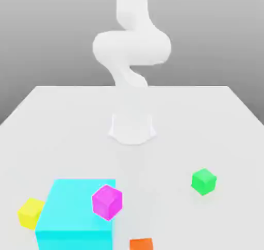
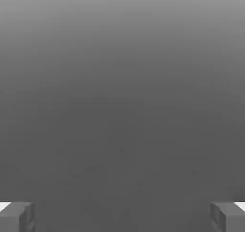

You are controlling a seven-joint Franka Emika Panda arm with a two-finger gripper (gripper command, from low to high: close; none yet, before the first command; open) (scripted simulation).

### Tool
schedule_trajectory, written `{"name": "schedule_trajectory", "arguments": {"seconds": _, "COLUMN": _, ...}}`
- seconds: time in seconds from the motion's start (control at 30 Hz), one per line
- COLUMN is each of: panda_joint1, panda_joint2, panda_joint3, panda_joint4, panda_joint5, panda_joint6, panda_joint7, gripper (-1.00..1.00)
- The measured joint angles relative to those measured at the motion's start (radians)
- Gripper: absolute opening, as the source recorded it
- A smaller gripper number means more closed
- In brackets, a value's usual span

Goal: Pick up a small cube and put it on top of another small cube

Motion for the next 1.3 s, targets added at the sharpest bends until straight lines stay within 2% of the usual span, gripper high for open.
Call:
{"name": "schedule_trajectory", "arguments": {"seconds": 0.33, "panda_joint1": 0.162, "panda_joint2": 0.277, "panda_joint3": -0.143, "panda_joint4": -0.002, "panda_joint5": 0.049, "panda_joint6": 0.082, "panda_joint7": -0.424, "gripper": 0.0}}
{"name": "schedule_trajectory", "arguments": {"seconds": 0.67, "panda_joint1": 0.269, "panda_joint2": 0.554, "panda_joint3": -0.24, "panda_joint4": -0.003, "panda_joint5": 0.148, "panda_joint6": 0.16, "panda_joint7": -0.876, "gripper": 0.0}}
{"name": "schedule_trajectory", "arguments": {"seconds": 1.03, "panda_joint1": 0.282, "panda_joint2": 0.858, "panda_joint3": -0.236, "panda_joint4": -0.004, "panda_joint5": 0.232, "panda_joint6": 0.246, "panda_joint7": -1.356, "gripper": 0.0}}
{"name": "schedule_trajectory", "arguments": {"seconds": 1.3, "panda_joint1": 0.244, "panda_joint2": 1.06, "panda_joint3": -0.197, "panda_joint4": -0.01, "panda_joint5": 0.183, "panda_joint6": 0.323, "panda_joint7": -1.628, "gripper": 0.0}}
